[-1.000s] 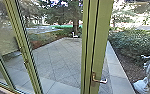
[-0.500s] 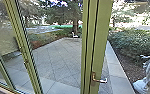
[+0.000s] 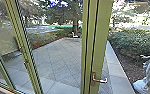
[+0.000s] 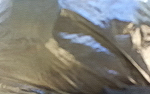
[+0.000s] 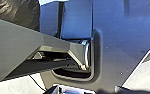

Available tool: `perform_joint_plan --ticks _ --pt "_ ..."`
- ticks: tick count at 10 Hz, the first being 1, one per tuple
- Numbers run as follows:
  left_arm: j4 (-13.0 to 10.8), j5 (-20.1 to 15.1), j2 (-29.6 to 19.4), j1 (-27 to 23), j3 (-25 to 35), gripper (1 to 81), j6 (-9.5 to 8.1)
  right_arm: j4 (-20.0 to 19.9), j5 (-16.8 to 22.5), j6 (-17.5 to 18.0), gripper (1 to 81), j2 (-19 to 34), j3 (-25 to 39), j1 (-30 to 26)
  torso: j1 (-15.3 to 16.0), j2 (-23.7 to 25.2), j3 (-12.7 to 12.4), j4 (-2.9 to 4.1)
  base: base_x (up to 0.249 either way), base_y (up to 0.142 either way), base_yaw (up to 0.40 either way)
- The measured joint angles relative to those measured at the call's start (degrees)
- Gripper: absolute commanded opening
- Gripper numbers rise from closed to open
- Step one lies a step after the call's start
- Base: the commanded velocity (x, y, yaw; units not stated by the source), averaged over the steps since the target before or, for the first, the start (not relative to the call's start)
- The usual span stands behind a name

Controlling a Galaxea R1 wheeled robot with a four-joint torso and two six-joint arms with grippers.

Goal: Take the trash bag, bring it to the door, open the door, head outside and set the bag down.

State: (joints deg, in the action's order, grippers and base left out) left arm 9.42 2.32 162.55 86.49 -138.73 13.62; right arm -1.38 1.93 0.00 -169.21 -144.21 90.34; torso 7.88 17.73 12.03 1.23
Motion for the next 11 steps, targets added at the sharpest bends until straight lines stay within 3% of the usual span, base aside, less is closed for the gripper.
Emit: perform_joint_plan --ticks 2,4,11 --pt "0.0 -0.12 -3.86 -0.13 5.77 1.0 -0.06 0.0 -0.3 0.0 81.1 4.27 7.12 0.0 0.0 0.0 0.0 0.0 0.0 0.0 0.0" --pt "0.05 -0.69 -6.62 -0.05 7.78 1.0 -0.2 0.0 -0.85 0.0 81.1 10.3 17.12 -0.02 0.0 0.0 0.0 0.0 0.0 0.0 0.0" --pt "0.17 -1.94 -6.49 0.06 8.57 1.0 -0.74 -0.1 -4.05 0.02 81.1 31.74 48.63 -0.02 0.0 0.0 0.0 0.0 0.0 0.0 0.0"
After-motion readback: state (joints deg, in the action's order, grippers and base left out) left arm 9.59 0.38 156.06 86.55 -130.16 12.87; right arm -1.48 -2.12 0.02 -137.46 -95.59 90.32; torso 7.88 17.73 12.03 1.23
